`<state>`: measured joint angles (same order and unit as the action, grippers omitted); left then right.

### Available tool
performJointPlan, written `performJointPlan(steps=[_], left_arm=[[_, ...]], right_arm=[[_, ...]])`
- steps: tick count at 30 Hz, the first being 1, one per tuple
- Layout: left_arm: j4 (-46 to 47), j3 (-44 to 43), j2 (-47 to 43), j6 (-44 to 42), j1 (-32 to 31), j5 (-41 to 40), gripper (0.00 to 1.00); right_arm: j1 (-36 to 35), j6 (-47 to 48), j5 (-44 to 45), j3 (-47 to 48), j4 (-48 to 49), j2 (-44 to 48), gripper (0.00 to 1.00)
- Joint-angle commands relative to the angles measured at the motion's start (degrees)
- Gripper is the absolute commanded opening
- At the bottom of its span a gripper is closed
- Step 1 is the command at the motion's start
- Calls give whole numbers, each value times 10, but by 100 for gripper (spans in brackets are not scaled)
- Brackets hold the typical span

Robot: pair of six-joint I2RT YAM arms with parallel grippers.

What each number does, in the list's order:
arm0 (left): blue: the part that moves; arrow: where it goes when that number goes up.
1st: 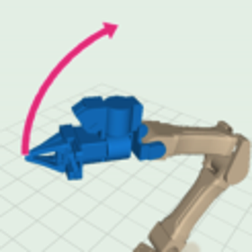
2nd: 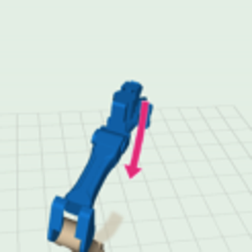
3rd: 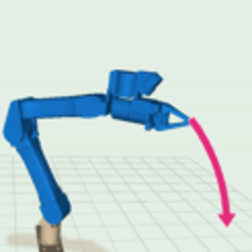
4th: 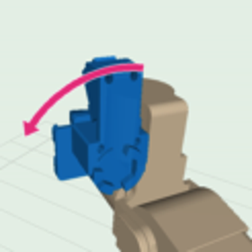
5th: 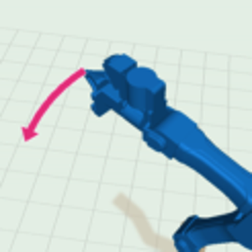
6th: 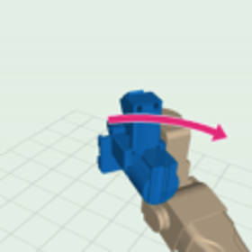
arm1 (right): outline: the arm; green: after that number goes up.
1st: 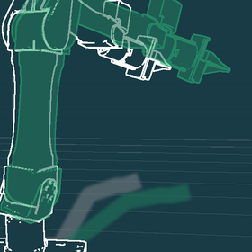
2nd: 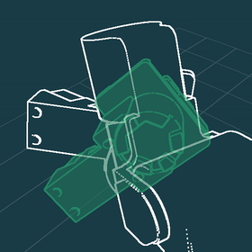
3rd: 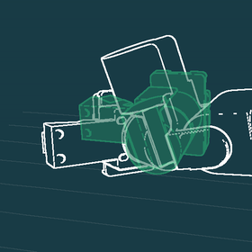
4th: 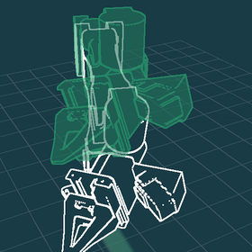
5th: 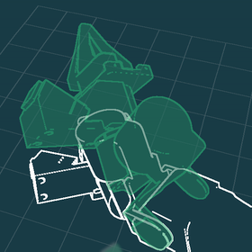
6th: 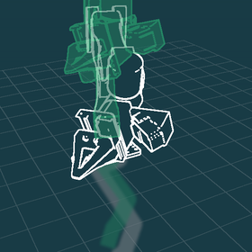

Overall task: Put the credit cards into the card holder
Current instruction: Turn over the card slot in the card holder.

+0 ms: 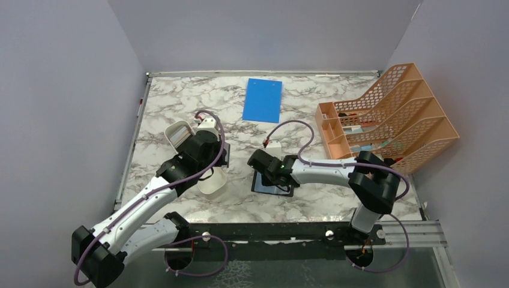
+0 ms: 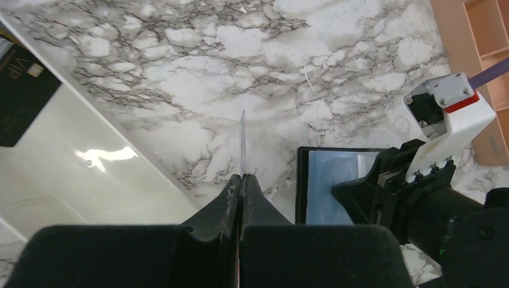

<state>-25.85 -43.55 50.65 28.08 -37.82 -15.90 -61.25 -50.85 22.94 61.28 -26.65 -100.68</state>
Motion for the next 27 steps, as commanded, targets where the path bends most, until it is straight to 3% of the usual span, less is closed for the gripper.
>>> performJointPlan(steps=[1, 6, 14, 27], left_arm=[[31, 16, 31, 22, 1, 98, 0], [83, 27, 80, 37, 1, 195, 0], [162, 41, 154, 42, 0, 260, 0], [301, 62, 251, 80, -16, 343, 0]], right_arm=[[7, 30, -21, -79, 110, 63, 8], [37, 45, -100, -195, 293, 137, 8], [110, 39, -245, -335, 486, 225, 8], [152, 52, -309, -372, 505, 254, 9]])
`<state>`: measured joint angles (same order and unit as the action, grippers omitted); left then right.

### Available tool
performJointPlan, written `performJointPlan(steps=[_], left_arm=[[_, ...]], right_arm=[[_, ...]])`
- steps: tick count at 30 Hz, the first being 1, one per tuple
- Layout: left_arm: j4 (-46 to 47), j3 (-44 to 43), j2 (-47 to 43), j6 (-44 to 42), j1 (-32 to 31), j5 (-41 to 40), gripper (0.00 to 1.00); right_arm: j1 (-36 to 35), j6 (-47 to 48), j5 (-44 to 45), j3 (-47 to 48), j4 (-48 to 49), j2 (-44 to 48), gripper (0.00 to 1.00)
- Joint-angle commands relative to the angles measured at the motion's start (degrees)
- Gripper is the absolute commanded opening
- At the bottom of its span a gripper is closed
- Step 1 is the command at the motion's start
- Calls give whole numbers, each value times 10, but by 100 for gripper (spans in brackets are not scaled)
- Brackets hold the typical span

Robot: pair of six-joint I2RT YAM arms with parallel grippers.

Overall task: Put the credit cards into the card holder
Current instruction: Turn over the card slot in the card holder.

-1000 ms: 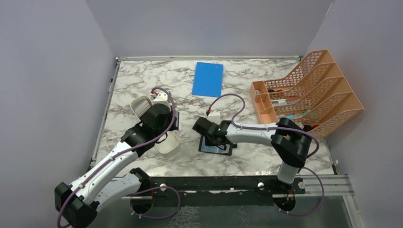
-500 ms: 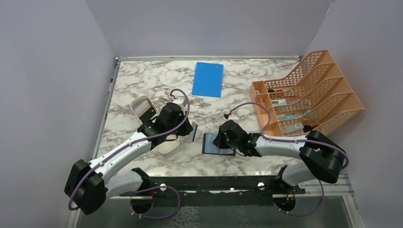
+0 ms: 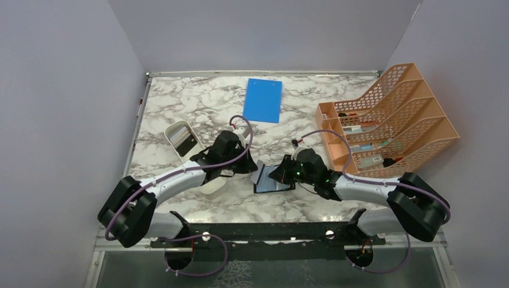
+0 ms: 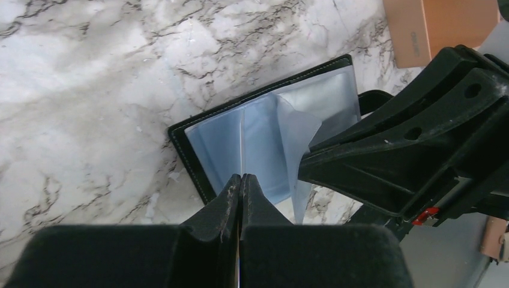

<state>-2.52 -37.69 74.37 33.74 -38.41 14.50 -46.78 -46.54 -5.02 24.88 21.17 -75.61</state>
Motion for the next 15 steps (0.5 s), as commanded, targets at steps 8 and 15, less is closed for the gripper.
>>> performJointPlan(steps=[8, 15], left_arm=[[110, 5, 43, 53, -30, 52, 0], [156, 7, 64, 81, -52, 64, 0]], right_arm=[[12, 13, -5, 6, -42, 4, 25], [12, 29, 33, 55, -226, 69, 40]])
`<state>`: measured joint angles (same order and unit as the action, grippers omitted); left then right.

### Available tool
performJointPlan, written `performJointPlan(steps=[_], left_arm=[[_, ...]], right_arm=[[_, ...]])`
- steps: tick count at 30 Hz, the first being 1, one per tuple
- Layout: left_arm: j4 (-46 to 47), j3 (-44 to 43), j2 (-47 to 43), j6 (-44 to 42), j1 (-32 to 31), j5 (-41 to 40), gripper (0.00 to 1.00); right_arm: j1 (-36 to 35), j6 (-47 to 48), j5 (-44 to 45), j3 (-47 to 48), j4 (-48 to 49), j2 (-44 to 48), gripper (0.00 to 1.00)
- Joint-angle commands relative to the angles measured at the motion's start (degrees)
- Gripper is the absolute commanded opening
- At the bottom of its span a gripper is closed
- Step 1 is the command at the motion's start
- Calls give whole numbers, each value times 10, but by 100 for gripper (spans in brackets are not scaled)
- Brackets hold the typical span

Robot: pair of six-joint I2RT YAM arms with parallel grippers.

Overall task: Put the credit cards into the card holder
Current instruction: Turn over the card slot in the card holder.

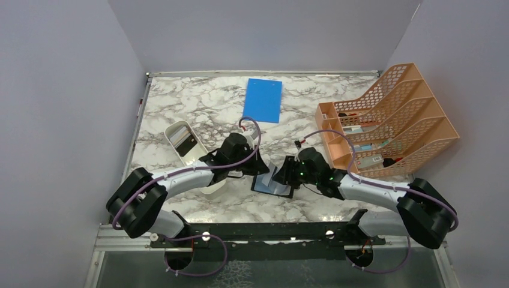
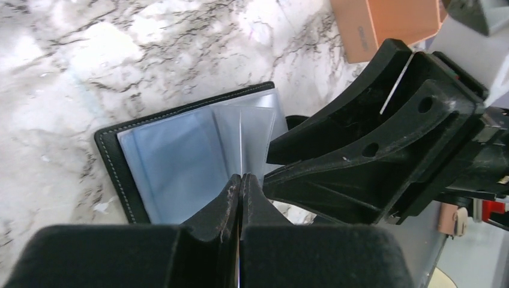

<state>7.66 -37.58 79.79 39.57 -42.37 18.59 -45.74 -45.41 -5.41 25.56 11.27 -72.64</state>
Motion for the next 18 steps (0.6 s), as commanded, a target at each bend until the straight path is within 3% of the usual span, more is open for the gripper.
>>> performJointPlan(steps=[1, 9, 18], left_arm=[[61, 6, 13, 26, -15, 24, 0], [79, -11, 51, 40, -46, 22, 0], [43, -19, 53, 36, -54, -17, 0]], right_arm=[[2, 21, 45, 60, -158, 46, 41], [2, 49, 37, 107, -242, 83, 42], [2, 9, 51, 81, -256, 63, 29]])
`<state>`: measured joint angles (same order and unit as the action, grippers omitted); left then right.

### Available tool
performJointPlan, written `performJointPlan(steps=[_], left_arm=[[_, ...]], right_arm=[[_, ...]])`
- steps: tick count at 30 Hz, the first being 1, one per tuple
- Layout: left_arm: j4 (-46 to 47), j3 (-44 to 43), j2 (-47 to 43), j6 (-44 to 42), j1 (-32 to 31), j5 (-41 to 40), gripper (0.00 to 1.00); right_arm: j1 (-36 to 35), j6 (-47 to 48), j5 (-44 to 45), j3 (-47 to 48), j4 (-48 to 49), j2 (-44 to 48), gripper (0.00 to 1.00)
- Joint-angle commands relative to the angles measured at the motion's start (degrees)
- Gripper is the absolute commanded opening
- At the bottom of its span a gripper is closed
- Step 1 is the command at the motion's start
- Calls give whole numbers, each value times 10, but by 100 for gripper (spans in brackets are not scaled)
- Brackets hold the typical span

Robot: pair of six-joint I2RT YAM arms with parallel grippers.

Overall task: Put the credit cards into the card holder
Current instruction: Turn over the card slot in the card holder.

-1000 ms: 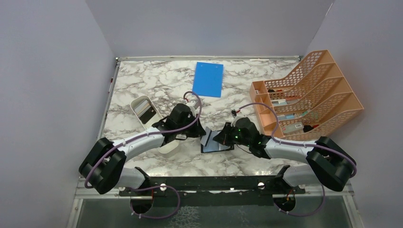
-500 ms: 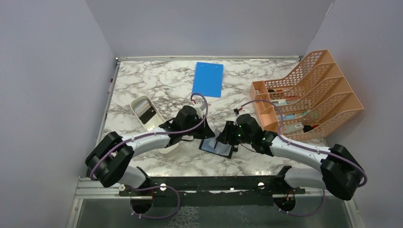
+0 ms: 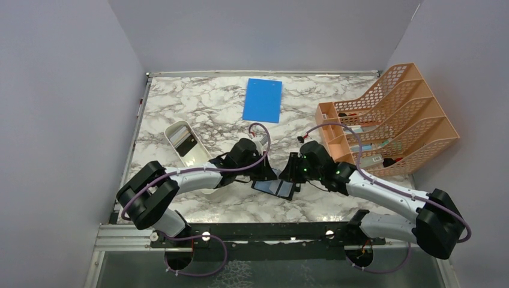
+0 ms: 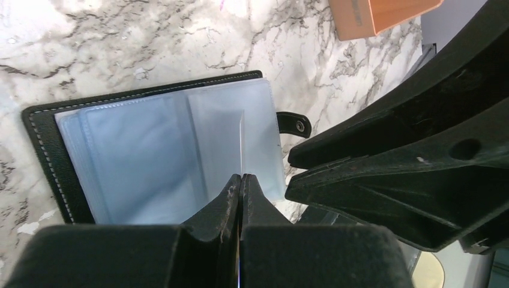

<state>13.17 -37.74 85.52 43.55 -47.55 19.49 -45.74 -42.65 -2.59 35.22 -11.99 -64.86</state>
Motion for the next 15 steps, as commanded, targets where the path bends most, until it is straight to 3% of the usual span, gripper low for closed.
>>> performJointPlan(steps=[1, 6, 15], left_arm=[[-25, -18, -8, -6, -1, -37, 0], [-84, -28, -33, -18, -1, -87, 0], [-52, -1, -43, 0, 1, -96, 0]], right_arm=[[2, -19, 27, -25, -12, -26, 28], [2, -23, 47, -48, 17, -104, 23], [2, -33, 91, -65, 10, -147, 18]])
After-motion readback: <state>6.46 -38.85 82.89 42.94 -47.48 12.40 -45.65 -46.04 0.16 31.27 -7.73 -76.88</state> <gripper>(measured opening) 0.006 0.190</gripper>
